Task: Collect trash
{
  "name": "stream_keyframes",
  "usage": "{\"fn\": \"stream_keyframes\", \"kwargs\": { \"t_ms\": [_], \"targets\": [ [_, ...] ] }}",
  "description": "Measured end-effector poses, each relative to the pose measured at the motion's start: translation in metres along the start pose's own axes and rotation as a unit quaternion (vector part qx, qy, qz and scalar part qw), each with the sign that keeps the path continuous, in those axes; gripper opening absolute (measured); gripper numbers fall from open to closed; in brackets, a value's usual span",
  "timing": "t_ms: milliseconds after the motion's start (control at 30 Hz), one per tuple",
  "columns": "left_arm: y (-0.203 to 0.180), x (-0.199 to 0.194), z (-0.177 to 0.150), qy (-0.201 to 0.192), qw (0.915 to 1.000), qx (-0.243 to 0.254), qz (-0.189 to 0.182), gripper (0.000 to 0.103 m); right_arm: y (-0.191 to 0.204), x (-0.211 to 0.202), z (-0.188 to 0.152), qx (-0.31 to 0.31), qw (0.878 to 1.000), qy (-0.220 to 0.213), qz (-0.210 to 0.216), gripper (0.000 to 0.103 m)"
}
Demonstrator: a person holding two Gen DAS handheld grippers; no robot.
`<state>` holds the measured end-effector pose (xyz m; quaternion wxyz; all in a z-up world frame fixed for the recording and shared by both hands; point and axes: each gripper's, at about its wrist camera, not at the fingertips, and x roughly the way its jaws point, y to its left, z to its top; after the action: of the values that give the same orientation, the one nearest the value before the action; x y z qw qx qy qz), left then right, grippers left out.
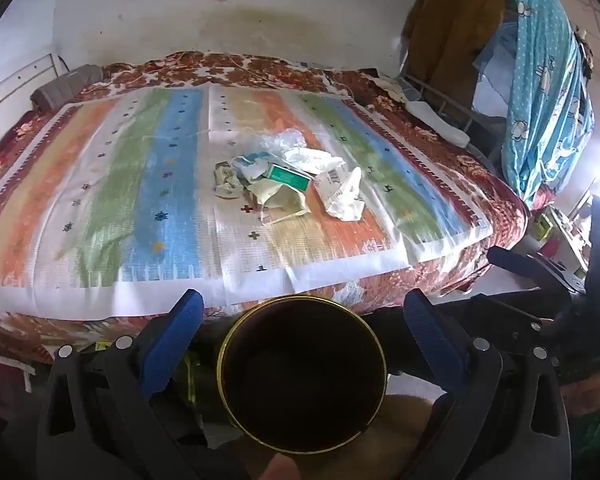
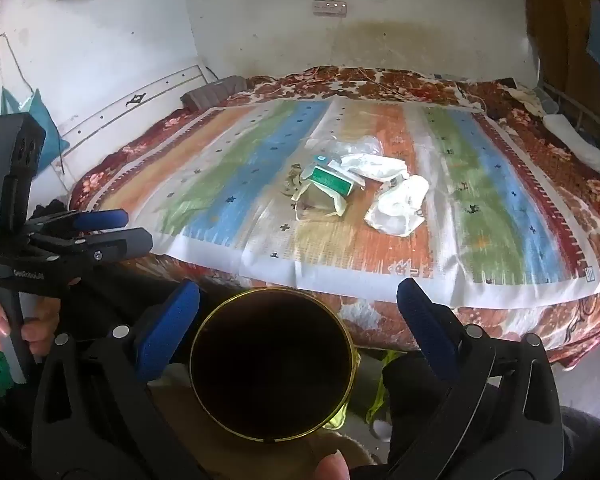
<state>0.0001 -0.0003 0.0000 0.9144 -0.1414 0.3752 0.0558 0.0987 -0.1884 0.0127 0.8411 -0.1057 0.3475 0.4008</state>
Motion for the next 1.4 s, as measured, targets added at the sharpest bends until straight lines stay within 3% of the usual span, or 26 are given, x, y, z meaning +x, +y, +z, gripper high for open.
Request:
{"fn": "stream_keyframes", "kwargs": {
  "t_ms": [367,467,700,1400],
  "targets": [
    [0.006,-0.001,-0.001,-0.011,0.9994,-0.013,0.031,0.097,-0.014,-0.003,-0.005,0.031,0.999,0.007,0.021,0.094],
    [0.009,0.002,0.001,0.015,0.9996,-0.023,0.008,0.097,-0.011,-0.004,-0.002,0.021,0.999,0.015,0.02,0.094],
    [0.005,0.002,-0.003,0.018,0.9996,-0.009,0.021,0.097,-0.005,0.0,-0.001,0.014,0.999,0.032,0.023,0.094],
    [0.006,-0.003,0.0,0.01,0.9998,-0.016,0.004,0.097,-0.01,0.005,-0.002,0.023,0.998,0.041,0.034,0.094]
  ]
}}
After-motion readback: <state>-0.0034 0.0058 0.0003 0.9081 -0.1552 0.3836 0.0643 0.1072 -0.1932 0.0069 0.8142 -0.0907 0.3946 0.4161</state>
